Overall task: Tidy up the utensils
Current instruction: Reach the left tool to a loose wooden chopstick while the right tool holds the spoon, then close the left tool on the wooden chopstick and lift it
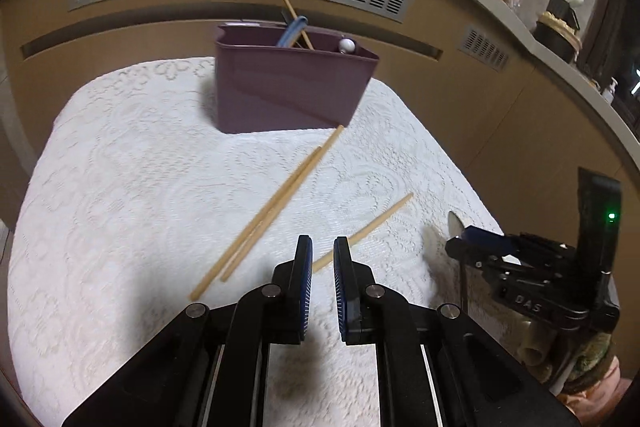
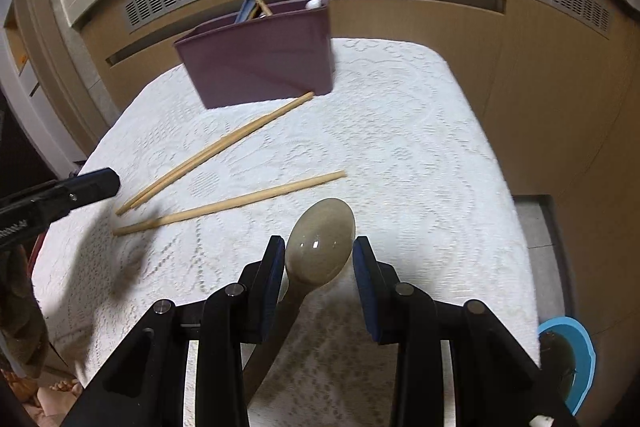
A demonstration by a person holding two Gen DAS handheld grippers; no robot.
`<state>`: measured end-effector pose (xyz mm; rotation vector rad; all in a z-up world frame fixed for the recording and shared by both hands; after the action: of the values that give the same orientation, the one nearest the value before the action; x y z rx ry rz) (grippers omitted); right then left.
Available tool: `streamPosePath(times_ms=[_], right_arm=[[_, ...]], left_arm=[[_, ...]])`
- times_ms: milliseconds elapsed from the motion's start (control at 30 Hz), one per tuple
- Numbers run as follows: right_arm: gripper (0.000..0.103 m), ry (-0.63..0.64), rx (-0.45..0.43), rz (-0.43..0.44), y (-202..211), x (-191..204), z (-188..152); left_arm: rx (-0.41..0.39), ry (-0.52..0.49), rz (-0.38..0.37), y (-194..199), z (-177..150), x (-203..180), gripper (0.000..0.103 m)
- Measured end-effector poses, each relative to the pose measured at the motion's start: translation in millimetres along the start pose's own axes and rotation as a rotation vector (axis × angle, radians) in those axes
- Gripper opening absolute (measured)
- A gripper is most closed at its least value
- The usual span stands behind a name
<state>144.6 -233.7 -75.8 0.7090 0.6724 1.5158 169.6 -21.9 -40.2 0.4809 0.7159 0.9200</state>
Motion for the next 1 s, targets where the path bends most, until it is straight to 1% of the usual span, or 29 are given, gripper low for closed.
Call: streamPosePath(times_ms=[100,167,233,300,333,367,433,500,567,600,667,700,733,800,933,1000], right_arm=[[0.033,0.022,0.011,0.017,-3.6,10.2,-1.0],[0.033,0.037,0.020,0.021,-5.4,15.4,-2.6],[0.033,0.047,0.023,0.015,-6.0,18.4,-3.3],[0.033,0.053,0.016,0.008,-3.3,17.3,-3.8],[0.033,0.051,0.010,0.004,-0.7,15.7,-4.2],[0.033,0.048,0.006,0.002,1.5,13.6,-4.3],[0.033,0.038,-0.002,-0.003,7.6,7.8,-6.6],[0.033,0.036,-0.005,-0.014,11.1,3.8,-9.0],[0.033,0.046,-0.006,-0.037,13.3,0.2,-12.5],[0.033,0.054,-0.007,-0.050,14.2,-1.2,-14.5],[0.034,0.075,-0.011,-0.076,15.6,-3.6,-19.0],[0.035,0.080,-0.013,-0.081,16.0,-4.2,-20.2],[0.037,0.085,-0.016,-0.087,16.5,-5.0,-22.0],[0.040,0.087,-0.023,-0.089,17.0,-6.7,-24.2],[0.047,0.076,-0.029,-0.080,14.4,-9.4,-26.5],[0.047,0.072,-0.026,-0.075,11.7,-10.3,-28.1]], left_arm=[[0.003,0.008,0.015,-5.9,-1.3,8.2,0.011],[0.035,-0.022,0.013,-13.3,-3.3,7.1,0.012],[0.108,-0.107,-0.006,-33.4,-3.3,-7.7,0.013],[0.151,-0.201,-0.011,-47.1,-1.2,-21.9,0.013],[0.183,-0.264,-0.017,-59.6,2.5,-31.8,0.014],[0.208,-0.296,-0.024,-68.4,4.9,-37.6,0.014],[0.285,-0.353,-0.038,-94.1,11.5,-49.3,0.015],[0.328,-0.387,-0.018,-114.7,17.4,-57.9,0.015],[0.344,-0.420,0.007,-129.6,21.6,-65.3,0.016],[0.341,-0.433,0.020,-134.1,24.3,-69.5,0.016],[0.368,-0.441,0.040,-146.1,27.4,-75.2,0.016],[0.379,-0.445,0.048,-151.8,27.3,-77.1,0.017],[0.369,-0.454,0.056,-154.2,27.8,-79.3,0.017],[0.373,-0.465,0.067,-158.2,29.3,-82.4,0.017],[0.386,-0.442,0.067,-164.7,33.8,-83.1,0.019],[0.398,-0.414,0.054,-168.3,36.9,-81.3,0.022]])
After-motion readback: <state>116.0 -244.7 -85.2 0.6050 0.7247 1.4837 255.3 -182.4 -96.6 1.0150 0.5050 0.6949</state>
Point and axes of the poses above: each gripper's, at about its wrist camera, not at the fingertips, and y roughly against the way its jaws point, x to its left, z to its top, the point moved 2 cm from there along -y, roughly the way its jaws point, and after that the axes turned 6 degrees about -z, right-handed, at the moved point
